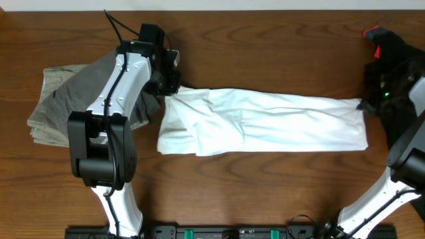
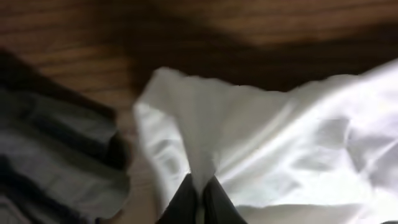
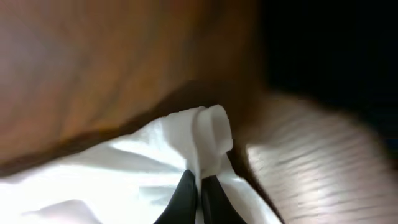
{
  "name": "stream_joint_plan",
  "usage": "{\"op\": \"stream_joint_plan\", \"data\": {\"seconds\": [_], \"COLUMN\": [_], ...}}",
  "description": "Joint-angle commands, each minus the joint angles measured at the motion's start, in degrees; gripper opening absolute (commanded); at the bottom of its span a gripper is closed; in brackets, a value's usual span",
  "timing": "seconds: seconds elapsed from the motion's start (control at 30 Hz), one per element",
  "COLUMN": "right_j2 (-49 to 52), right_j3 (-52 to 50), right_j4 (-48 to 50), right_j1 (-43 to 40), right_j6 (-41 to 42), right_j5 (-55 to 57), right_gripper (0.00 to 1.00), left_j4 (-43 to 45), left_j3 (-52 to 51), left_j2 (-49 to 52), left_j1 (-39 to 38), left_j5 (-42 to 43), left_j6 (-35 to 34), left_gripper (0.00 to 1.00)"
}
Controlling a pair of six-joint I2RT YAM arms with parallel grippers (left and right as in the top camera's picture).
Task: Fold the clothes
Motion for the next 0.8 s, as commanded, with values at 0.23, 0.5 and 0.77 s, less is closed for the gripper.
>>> {"op": "stream_joint_plan", "data": {"seconds": [0.23,0.5,0.77], "right_j2": [0.48,0.48,0.48], "right_j3": [3.54,3.69,3.56], "right_j4": [2.49,1.92,-2.56], "right_j1": [-2.82,-3.96,-6.95], "right_j6": [-0.13,-0.13,-2.6], "right_j5": [-2.6,-2.6,-2.8], "right_gripper": [0.01,0.4,0.57], "left_j4": [-0.55,-1.07,-2.64], "left_j3": [0.5,0.5,0.52], "left_j2": [-0.33,-0.92,-6.36], "left_j1": [0.31,0.31,0.57], "left_j5": [-6.4,-10.54,-9.79], "left_j6": [0.17,0.22,-0.85], "left_gripper": [0.06,0.57,0.6]}}
